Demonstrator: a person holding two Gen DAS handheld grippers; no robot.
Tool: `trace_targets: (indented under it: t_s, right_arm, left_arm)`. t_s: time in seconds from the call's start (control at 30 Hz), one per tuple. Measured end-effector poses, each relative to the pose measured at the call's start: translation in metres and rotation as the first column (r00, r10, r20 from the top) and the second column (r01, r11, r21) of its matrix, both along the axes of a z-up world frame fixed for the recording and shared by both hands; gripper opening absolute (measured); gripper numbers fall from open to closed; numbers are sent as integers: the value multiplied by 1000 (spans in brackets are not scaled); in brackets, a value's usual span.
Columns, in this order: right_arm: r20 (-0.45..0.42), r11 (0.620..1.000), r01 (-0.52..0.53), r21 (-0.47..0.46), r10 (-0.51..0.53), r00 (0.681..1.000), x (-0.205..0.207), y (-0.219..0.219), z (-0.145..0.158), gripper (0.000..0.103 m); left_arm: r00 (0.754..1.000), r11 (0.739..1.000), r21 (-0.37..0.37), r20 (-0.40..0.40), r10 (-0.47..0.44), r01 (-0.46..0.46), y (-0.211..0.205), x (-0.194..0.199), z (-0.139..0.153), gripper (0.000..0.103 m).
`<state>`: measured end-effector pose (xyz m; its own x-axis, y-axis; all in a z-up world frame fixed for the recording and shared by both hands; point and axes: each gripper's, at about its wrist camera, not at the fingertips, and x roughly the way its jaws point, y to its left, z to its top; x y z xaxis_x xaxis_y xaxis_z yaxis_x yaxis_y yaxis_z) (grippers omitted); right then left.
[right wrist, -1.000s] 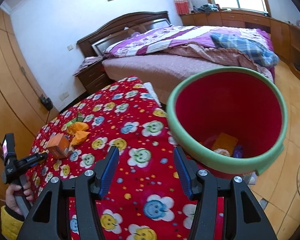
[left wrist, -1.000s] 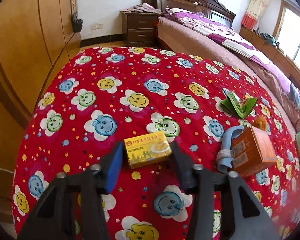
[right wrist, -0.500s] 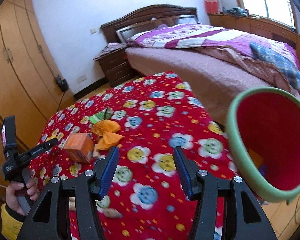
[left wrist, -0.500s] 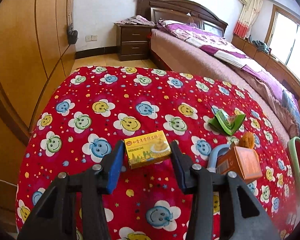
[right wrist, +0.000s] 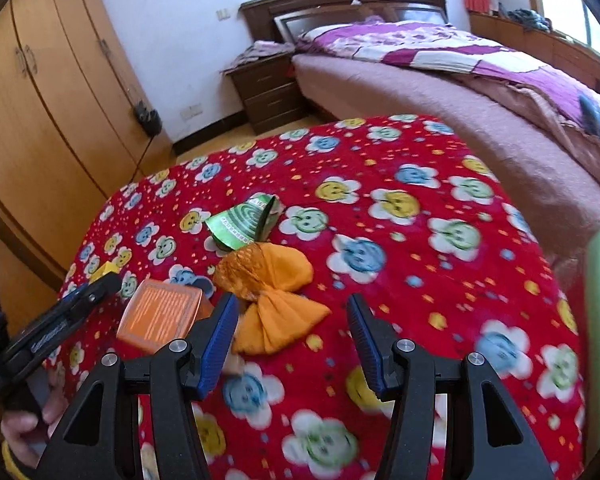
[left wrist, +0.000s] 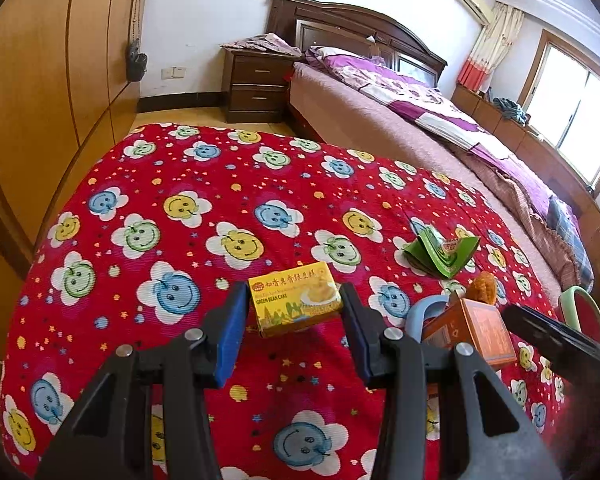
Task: Collect trash
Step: 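Grasp the yellow cake box with the left tool while the right grasps the orange bow wrapper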
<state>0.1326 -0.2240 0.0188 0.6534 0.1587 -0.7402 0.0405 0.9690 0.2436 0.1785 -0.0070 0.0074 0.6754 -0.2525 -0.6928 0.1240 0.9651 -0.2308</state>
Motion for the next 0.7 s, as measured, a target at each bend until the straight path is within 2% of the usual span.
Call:
trace_targets:
  t_s: [0.23,0.27,0.37,0.47,0.7]
  right_arm:
    - [-12,1000,-21,11,21,1000,20,7,-13,56]
    - [-8,1000,-23,7,23,1000,19,7,-13,48]
    - [-12,999,-28,17,29,1000,18,6,-13,36]
    - [-9,999,-24,36,25,1000,15,5,-12,31]
    - [28,996,22,91,-24,999,-3,-8,1,28]
  left_arm:
    - [1000,999,-38,4,-17,17,1,-1,1,46]
    - [1000,999,-40,4,-18,18,1,-2,1,46]
    - [1000,999,-47,-2,-21,20,1,-2,0,46]
    - [1000,999,-45,1,-25,25,-1,-3,0,46]
    - [999,999,-41,16,-31,32,-3,-6,2,46]
